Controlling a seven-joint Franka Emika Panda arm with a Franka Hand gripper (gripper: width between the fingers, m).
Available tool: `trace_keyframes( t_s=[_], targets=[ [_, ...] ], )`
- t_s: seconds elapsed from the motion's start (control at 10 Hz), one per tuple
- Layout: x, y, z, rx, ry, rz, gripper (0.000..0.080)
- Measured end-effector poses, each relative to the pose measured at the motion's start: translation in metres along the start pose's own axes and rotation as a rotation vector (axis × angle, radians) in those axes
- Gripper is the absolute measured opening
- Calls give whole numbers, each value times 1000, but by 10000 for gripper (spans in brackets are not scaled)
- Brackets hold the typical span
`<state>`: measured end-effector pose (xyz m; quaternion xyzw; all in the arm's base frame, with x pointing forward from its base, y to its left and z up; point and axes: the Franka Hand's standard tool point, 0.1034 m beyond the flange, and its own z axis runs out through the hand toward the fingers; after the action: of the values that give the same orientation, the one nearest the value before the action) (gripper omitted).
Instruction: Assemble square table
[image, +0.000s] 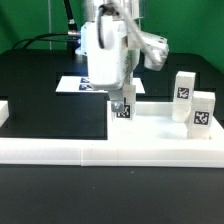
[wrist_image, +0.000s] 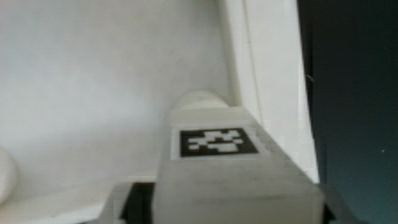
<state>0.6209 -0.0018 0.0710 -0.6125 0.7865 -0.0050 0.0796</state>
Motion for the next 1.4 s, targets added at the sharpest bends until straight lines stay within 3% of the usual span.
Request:
trace_keyframes(
  t_s=[0.1,0.3,0.5,0.6,0.7,0.8,1.4],
  targets=[
    [0,1,1,15,-25,187,290],
    [-4,1,1,17,-34,350,290],
    [-3,2,2,16,-33,303,290],
    [-2,1,2,19,-33,191,472],
    [2,0,1,23,-32,14,589],
    [-3,0,-1,16,-36,-136,631],
    [-4,2,1,14,-27,-560,649]
  ],
)
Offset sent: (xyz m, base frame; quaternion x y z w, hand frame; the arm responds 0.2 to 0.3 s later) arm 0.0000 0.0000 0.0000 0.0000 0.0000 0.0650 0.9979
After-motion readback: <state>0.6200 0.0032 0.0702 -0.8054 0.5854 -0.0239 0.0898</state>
